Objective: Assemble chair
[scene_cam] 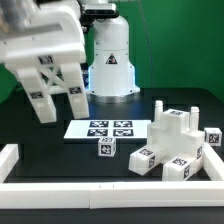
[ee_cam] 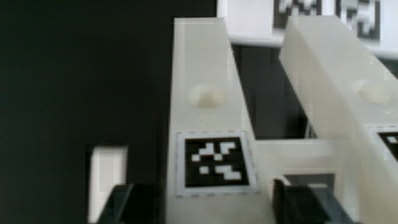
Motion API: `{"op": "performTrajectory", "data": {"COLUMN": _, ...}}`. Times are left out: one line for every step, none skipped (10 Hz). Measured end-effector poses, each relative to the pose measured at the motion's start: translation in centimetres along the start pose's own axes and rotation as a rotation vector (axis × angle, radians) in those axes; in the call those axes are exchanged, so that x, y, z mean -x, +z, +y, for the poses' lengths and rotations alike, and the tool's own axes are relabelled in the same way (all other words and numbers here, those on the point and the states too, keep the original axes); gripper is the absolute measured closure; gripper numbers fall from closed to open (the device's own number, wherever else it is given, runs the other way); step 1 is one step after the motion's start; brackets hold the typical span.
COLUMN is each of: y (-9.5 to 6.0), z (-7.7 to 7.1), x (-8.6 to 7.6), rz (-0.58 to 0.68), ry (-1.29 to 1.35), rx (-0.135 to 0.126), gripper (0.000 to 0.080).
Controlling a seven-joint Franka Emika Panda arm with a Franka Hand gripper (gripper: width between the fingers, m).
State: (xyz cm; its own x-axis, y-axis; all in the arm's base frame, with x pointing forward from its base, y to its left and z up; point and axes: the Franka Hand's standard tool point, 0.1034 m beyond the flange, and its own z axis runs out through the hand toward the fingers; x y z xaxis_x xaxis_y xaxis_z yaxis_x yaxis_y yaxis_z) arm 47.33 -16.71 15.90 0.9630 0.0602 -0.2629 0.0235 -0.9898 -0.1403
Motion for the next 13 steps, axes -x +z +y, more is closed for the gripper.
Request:
{"op": "performTrajectory", "data": {"y": 0.7, "z": 0.0, "x": 0.5, "rz": 0.030, "ry": 0.004, "rx": 0.006, "gripper": 0.0514}}
{"op": "performTrajectory", "data": {"y": 0.9, "z": 0.1, "x": 0.1, "rz": 0.090, "ry": 0.004, "rx": 0.010, "gripper": 0.0514}}
{"op": "performTrajectory", "data": {"y": 0.8, "z": 0.2, "x": -0.4, "rz": 0.166, "ry": 0.012, "rx": 0.018, "gripper": 0.0514}}
{"op": "performTrajectory", "data": {"y": 0.9, "z": -0.2, "x": -1.1, "rz": 0.217, "ry": 0.033, "rx": 0.017, "gripper": 0.0514}}
{"op": "performTrajectory", "data": {"y": 0.7, "z": -0.4, "x": -2.4, "rz": 0.301, "ry": 0.046, "rx": 0.031, "gripper": 0.0514}}
{"op": "performTrajectory", "data": {"y": 0.7, "z": -0.4, "x": -3.3, "rz": 0.382, "ry": 0.064, "rx": 0.043, "gripper": 0.0514}}
{"op": "performTrajectory", "data": {"y": 1.1, "z": -0.3, "x": -3.6, "rz": 0.434, "ry": 0.066, "rx": 0.076, "gripper": 0.0514}}
{"op": "performTrajectory", "data": {"y": 1.6, "z": 0.5, "x": -3.1, "rz": 0.502, "ry": 0.059, "rx": 0.126, "gripper": 0.0514}}
{"op": "performTrajectory", "data": {"y": 1.7, "z": 1.2, "x": -2.7, "rz": 0.548, "ry": 0.055, "rx": 0.165, "gripper": 0.0514}}
{"op": "performTrajectory", "data": {"y": 1.5, "z": 2.1, "x": -2.2, "rz": 0.596, "ry": 0.046, "rx": 0.218, "gripper": 0.0514}}
{"op": "performTrajectory", "data": {"y": 2.1, "z": 2.0, "x": -1.7, "rz": 0.610, "ry": 0.031, "rx": 0.233, "gripper": 0.0514}}
{"op": "performTrajectory", "data": {"y": 2.5, "z": 1.5, "x": -1.8, "rz": 0.603, "ry": 0.037, "rx": 0.209, "gripper": 0.0514}}
{"op": "performTrajectory", "data": {"y": 2.7, "z": 1.3, "x": -2.0, "rz": 0.599, "ry": 0.053, "rx": 0.197, "gripper": 0.0514}}
